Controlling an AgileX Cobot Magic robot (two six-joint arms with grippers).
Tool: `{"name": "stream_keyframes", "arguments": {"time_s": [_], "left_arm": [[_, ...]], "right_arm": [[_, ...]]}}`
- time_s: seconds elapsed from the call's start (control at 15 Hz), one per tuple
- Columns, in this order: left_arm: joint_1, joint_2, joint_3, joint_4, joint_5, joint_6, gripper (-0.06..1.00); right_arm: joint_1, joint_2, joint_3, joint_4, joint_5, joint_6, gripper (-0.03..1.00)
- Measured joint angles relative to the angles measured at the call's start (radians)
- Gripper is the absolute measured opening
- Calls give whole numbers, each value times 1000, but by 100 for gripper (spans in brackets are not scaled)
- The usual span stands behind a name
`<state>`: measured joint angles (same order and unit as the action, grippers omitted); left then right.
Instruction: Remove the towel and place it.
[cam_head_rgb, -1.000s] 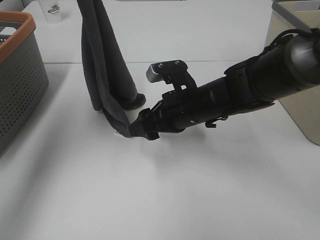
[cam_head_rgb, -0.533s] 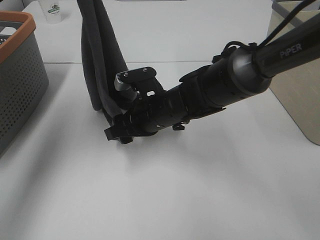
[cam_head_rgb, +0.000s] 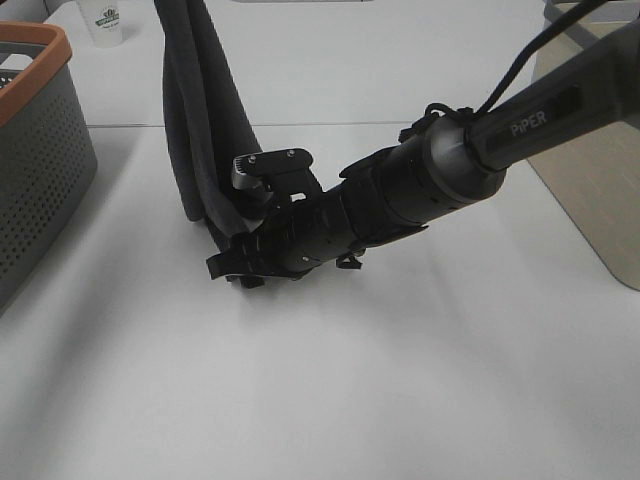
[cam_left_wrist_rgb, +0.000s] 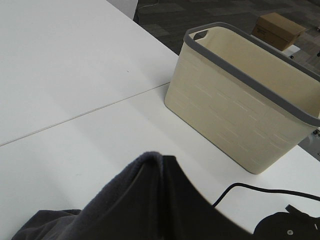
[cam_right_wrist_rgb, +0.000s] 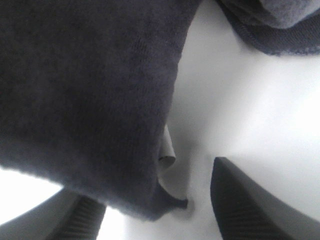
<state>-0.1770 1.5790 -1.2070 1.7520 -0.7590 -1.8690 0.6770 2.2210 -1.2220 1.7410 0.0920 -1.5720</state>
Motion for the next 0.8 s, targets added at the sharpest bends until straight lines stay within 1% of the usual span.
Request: {"name": "stream_keyframes", "arguments": {"time_s": [0.33,0.47,0.53,0.6,0.67,0.73,0.8], "left_arm": [[0,0,0,2,0,0,0],[0,0,0,2,0,0,0],[0,0,0,2,0,0,0],[0,0,0,2,0,0,0],[0,0,0,2,0,0,0],[0,0,0,2,0,0,0],[0,0,0,2,0,0,0]], "right_arm": [[0,36,-50,0,24,-5,60],[0,38,-54,0,11,-6,56],[0,39,-55,0,2,-6,49],[0,41,-55,0,2,-6,36],[0,43,-55,0,13,-6,16],[0,46,-53,1,27,-6,4],[0,41,-46,3,37,-2,2]]}}
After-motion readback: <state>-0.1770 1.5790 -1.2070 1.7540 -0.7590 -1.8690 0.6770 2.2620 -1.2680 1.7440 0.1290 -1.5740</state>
